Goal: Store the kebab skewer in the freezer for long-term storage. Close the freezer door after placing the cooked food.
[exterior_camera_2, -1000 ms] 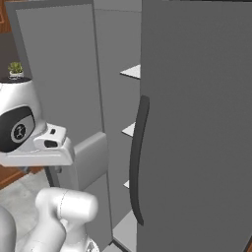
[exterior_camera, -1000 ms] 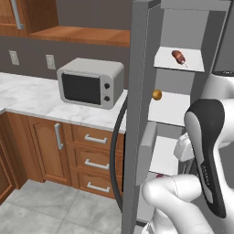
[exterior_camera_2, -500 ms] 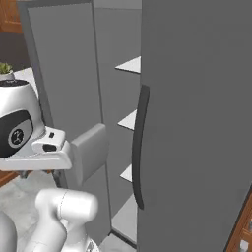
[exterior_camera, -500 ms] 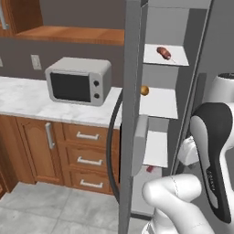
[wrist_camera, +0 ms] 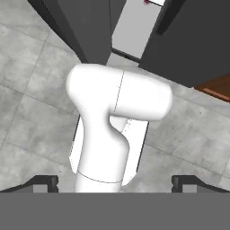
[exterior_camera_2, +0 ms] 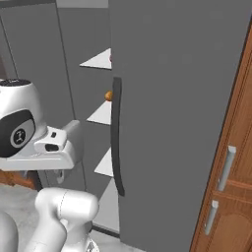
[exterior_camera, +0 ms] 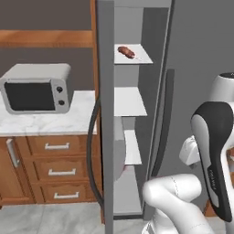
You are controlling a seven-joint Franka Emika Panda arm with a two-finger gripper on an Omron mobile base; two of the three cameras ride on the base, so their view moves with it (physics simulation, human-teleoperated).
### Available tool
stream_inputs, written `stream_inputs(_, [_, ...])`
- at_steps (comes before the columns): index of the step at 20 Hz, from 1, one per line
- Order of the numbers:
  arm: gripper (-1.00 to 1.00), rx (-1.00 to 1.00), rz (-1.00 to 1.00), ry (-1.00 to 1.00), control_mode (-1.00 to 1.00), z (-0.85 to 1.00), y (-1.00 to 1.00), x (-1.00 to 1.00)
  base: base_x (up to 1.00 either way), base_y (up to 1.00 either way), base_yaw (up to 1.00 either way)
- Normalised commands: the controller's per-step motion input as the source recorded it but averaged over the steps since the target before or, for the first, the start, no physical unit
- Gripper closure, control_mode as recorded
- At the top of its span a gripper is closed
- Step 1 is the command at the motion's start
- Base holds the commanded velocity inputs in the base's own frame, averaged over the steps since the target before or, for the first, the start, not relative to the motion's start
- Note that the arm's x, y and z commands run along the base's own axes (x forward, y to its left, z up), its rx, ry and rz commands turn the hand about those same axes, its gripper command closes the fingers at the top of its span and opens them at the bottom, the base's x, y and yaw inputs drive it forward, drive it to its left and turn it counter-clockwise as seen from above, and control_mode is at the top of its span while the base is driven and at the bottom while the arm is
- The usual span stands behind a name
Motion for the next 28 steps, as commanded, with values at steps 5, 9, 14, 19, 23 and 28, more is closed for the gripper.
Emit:
stream_inputs(5, [-1.0, 0.0, 0.0, 0.0, 1.0, 0.0, 0.0, 0.0, -0.28, 0.42, -0.35])
stream_inputs(9, [-1.0, 0.0, 0.0, 0.0, 1.0, 0.0, 0.0, 0.0, -0.3, 0.64, -0.27])
stream_inputs(14, [-1.0, 0.0, 0.0, 0.0, 1.0, 0.0, 0.0, 0.0, -0.45, 0.59, -0.21])
stream_inputs(19, [-1.0, 0.0, 0.0, 0.0, 1.0, 0.0, 0.0, 0.0, -0.42, 0.15, -0.09])
stream_inputs(23, [-1.0, 0.0, 0.0, 0.0, 1.0, 0.0, 0.0, 0.0, -0.11, 0.0, 0.0])
stream_inputs(28, [-1.0, 0.0, 0.0, 0.0, 1.0, 0.0, 0.0, 0.0, 0.0, 0.0, 0.0])
